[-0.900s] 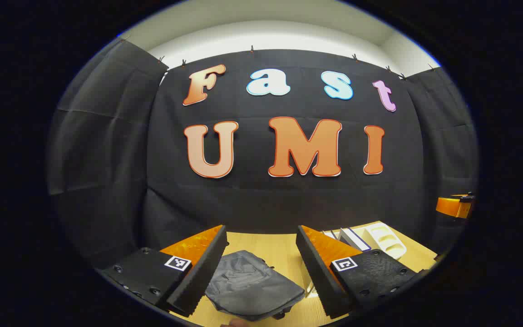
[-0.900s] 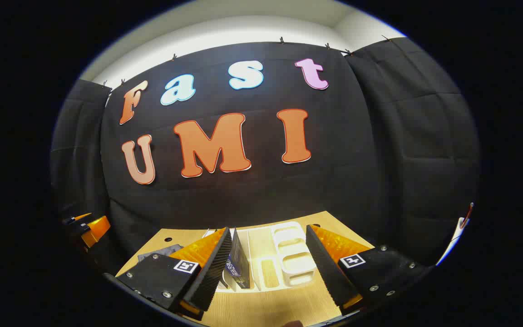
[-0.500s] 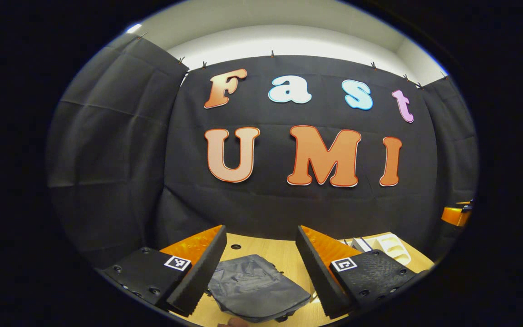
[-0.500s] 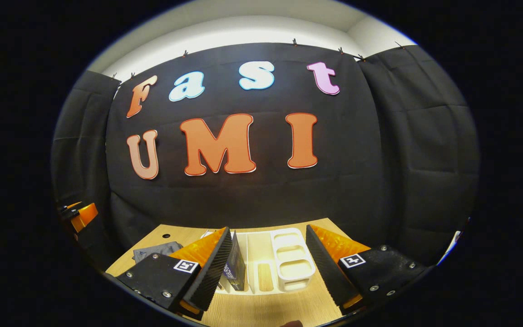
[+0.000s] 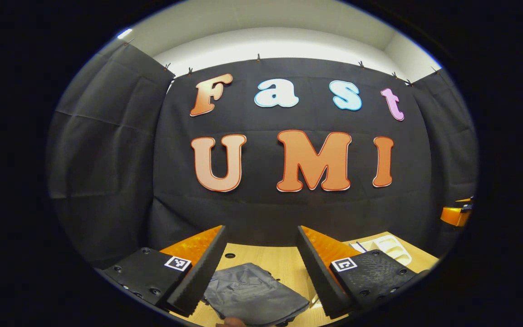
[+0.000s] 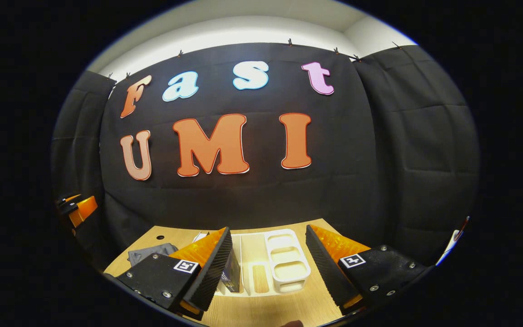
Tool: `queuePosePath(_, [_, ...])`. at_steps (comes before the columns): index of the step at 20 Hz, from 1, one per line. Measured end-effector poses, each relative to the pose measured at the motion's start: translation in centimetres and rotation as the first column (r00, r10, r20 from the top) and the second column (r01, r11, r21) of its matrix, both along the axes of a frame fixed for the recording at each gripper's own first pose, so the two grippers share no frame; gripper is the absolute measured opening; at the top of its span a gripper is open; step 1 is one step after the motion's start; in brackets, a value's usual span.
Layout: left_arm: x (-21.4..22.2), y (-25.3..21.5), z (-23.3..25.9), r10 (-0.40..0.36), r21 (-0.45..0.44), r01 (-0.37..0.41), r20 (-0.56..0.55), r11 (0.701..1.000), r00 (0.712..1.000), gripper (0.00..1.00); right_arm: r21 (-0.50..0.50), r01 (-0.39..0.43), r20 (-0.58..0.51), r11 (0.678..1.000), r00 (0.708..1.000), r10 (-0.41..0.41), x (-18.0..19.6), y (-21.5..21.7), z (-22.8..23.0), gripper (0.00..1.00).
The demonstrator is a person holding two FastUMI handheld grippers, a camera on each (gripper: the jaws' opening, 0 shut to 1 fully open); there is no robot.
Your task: Open the schoolbag, grab two books from the bookshelf and put them into the schoolbag.
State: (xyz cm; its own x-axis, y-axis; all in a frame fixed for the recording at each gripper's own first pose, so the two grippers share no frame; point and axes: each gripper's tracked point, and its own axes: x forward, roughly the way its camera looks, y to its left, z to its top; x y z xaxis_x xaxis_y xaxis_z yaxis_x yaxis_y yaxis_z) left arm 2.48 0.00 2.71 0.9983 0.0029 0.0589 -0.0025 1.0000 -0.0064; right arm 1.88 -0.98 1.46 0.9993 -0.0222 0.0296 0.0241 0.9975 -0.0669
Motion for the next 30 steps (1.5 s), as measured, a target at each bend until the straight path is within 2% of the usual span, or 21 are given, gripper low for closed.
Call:
queuePosePath(4, [0.9, -0.5, 0.0, -0.013, 0.031, 0.013, -0.014, 0.999, 1.0, 0.96, -0.011, -0.006, -0.016, 1.0, 1.0, 0.006, 0.6, -0.2, -0.3, 0.97])
queuePosePath(8, [1.2, -0.8, -1.8, -0.019, 0.116, 0.027, -0.071, 0.993, 0.997, 0.96, 0.009, -0.019, -0.044, 1.0, 0.999, 0.019, 0.9, -0.1, -1.2, 0.97])
queuePosePath(11, [1.3, -1.6, -4.0, -0.044, 0.182, 0.066, -0.125, 0.981, 0.991, 0.99, 0.004, -0.013, -0.063, 1.0, 0.998, 0.013, 1.0, -0.3, -1.9, 0.97])
queuePosePath(12, [1.3, -2.2, -4.8, -0.059, 0.214, 0.09, -0.144, 0.973, 0.988, 0.96, 0.008, -0.012, -0.07, 1.0, 0.997, 0.012, 0.9, -0.4, -2.2, 0.97])
queuePosePath(14, [1.1, -2.6, -6.3, -0.067, 0.306, 0.117, -0.167, 0.945, 0.984, 0.97, 0.017, -0.004, -0.082, 1.0, 0.997, 0.006, 1.0, -0.8, -2.8, 0.97])
queuePosePath(16, [0.8, -3.6, -8.1, -0.086, 0.395, 0.16, -0.199, 0.904, 0.976, 0.97, 0.028, 0.005, -0.097, 1.0, 0.995, -0.003, 0.9, -1.2, -3.3, 0.97])
queuePosePath(18, [-0.1, -4.3, -11.2, -0.096, 0.452, 0.208, -0.258, 0.867, 0.961, 0.97, 0.036, 0.015, -0.116, 0.999, 0.993, -0.01, 0.8, -1.7, -4.0, 0.97])
queuePosePath(20, [-0.9, -5.1, -14.3, -0.102, 0.477, 0.248, -0.311, 0.843, 0.945, 1.0, 0.036, 0.031, -0.133, 0.999, 0.991, -0.027, 0.7, -2.3, -4.6, 0.97])
queuePosePath(21, [-1.1, -5.6, -15.9, -0.103, 0.485, 0.266, -0.336, 0.833, 0.936, 0.97, 0.034, 0.045, -0.141, 0.998, 0.989, -0.04, 0.6, -2.8, -4.9, 0.97])
queuePosePath(25, [-2.2, -6.8, -23.1, -0.117, 0.513, 0.363, -0.45, 0.778, 0.886, 0.98, 0.016, 0.089, -0.19, 0.996, 0.978, -0.084, 0.0, -4.7, -6.4, 0.97])
queuePosePath(28, [-2.3, -6.8, -27.3, -0.097, 0.56, 0.398, -0.49, 0.726, 0.866, 0.98, -0.012, 0.13, -0.202, 0.991, 0.971, -0.129, -0.4, -6.3, -7.0, 0.97])
queuePosePath(30, [-2.1, -6.0, -30.3, -0.053, 0.599, 0.406, -0.517, 0.691, 0.854, 0.98, -0.014, 0.153, -0.221, 0.988, 0.963, -0.152, -0.7, -7.0, -7.7, 0.97])
